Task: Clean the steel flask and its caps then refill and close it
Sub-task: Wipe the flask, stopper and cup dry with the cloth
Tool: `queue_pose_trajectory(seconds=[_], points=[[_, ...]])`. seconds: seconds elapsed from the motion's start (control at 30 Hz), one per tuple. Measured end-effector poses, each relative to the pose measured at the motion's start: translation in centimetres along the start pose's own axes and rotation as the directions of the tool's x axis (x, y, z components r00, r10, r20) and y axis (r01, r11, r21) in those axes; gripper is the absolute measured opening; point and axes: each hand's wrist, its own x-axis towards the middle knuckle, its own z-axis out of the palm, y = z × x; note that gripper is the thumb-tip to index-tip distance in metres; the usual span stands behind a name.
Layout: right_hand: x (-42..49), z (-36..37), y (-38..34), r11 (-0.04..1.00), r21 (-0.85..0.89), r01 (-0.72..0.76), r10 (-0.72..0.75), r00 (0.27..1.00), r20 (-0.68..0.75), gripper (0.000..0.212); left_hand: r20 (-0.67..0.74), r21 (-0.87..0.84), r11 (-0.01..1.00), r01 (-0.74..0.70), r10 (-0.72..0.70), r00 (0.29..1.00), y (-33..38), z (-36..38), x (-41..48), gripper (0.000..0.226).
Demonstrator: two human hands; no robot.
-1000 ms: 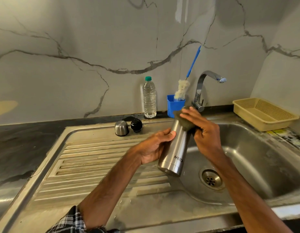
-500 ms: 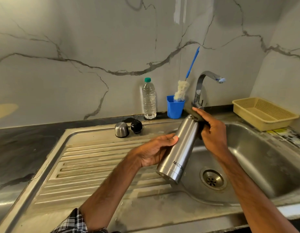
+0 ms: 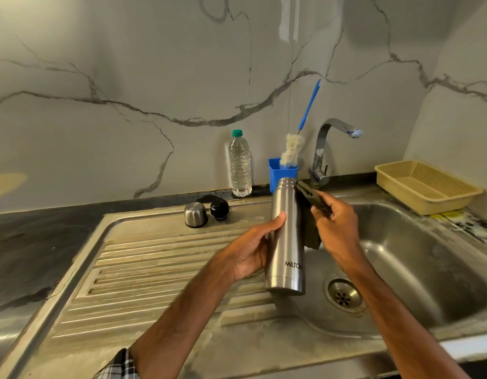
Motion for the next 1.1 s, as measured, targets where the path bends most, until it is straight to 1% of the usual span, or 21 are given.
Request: queue_pose_trajectory(seconds=[0.1, 0.2, 0.27, 0.37, 0.47, 0.57, 0.63, 0.73, 0.77, 0.83, 0.87, 0.9, 0.93, 1.0, 1.03, 1.07, 1.1], points=[[-0.3, 0.0, -0.2, 0.992, -0.104, 0.073, -0.072, 0.997, 0.009, 0.046, -0.035, -0.002, 1.000, -0.007, 0.007, 0.999, 0.0, 0.0, 0.1, 0.058], [-0.1, -0.1, -0.3, 0.983, -0.145, 0.114, -0.113, 0.994, 0.015, 0.050, -0.002, -0.071, 0.997, 0.011, -0.011, 1.000, 0.1, -0.3, 0.3, 0.067], [0.0, -0.1, -0.1, 0.977, -0.170, 0.129, -0.128, 0.992, 0.018, 0.051, 0.024, -0.047, 0.999, 0.027, -0.026, 0.999, 0.1, -0.7, 0.4, 0.069], [0.6, 0.0, 0.2, 0.969, -0.197, 0.146, -0.149, 0.989, 0.001, 0.052, 0.056, 0.040, 0.999, 0.026, -0.029, 0.998, 0.3, -0.9, 0.3, 0.069], [1.3, 0.2, 0.2, 0.970, -0.205, 0.132, -0.136, 0.991, -0.003, 0.056, 0.053, 0.053, 0.997, 0.054, -0.056, 0.997, 0.3, -1.2, 0.1, 0.064], [1.5, 0.0, 0.2, 0.967, -0.219, 0.133, -0.132, 0.991, 0.023, 0.065, 0.073, 0.086, 0.995, 0.058, -0.064, 0.995, 0.3, -1.1, -0.1, 0.058], [1.3, 0.0, 0.2, 0.953, -0.227, 0.202, -0.194, 0.979, 0.059, 0.069, 0.079, 0.105, 0.994, 0.032, -0.041, 0.996, 0.4, -1.2, 0.0, 0.057], [0.7, -0.1, 0.1, 0.928, -0.204, 0.312, -0.292, 0.948, 0.124, 0.070, 0.052, 0.126, 0.992, 0.008, -0.015, 0.999, 0.5, -1.0, 0.1, 0.057], [0.2, -0.1, 0.1, 0.918, -0.189, 0.349, -0.322, 0.933, 0.159, 0.070, 0.031, 0.122, 0.993, 0.002, -0.006, 1.000, 0.4, -1.0, 0.2, 0.059], [-0.6, 0.0, 0.2, 0.881, -0.153, 0.447, -0.403, 0.880, 0.251, 0.071, -0.006, 0.078, 0.997, -0.005, 0.005, 1.000, 0.4, -1.2, 0.4, 0.060], [-0.8, 0.0, 0.3, 0.861, -0.136, 0.490, -0.442, 0.853, 0.276, 0.071, -0.014, 0.053, 0.999, -0.003, 0.004, 1.000, 0.4, -1.5, 0.5, 0.060], [-0.6, 0.0, 0.3, 0.851, -0.129, 0.508, -0.462, 0.843, 0.275, 0.071, -0.013, 0.041, 0.999, 0.005, -0.004, 1.000, 0.4, -1.8, 0.5, 0.062], [-0.2, 0.0, 0.3, 0.863, -0.131, 0.488, -0.449, 0.859, 0.245, 0.071, 0.002, 0.042, 0.999, 0.014, -0.014, 1.000, 0.5, -2.0, 0.6, 0.064], [0.6, 0.1, 0.0, 0.926, -0.141, 0.351, -0.332, 0.933, 0.140, 0.071, 0.044, 0.045, 0.998, 0.033, -0.035, 0.998, 0.7, -2.0, 0.4, 0.064], [0.8, 0.1, -0.1, 0.948, -0.141, 0.286, -0.273, 0.956, 0.104, 0.072, 0.045, 0.035, 0.999, 0.038, -0.040, 0.998, 0.7, -1.9, 0.4, 0.061], [0.8, 0.2, -0.2, 0.956, -0.138, 0.259, -0.248, 0.964, 0.094, 0.073, 0.038, 0.016, 0.999, 0.039, -0.039, 0.999, 0.8, -1.6, 0.2, 0.058], [0.4, 0.3, -0.2, 0.956, -0.129, 0.263, -0.250, 0.962, 0.105, 0.075, 0.029, -0.007, 0.999, 0.034, -0.034, 0.999, 0.9, -1.4, 0.1, 0.055]])
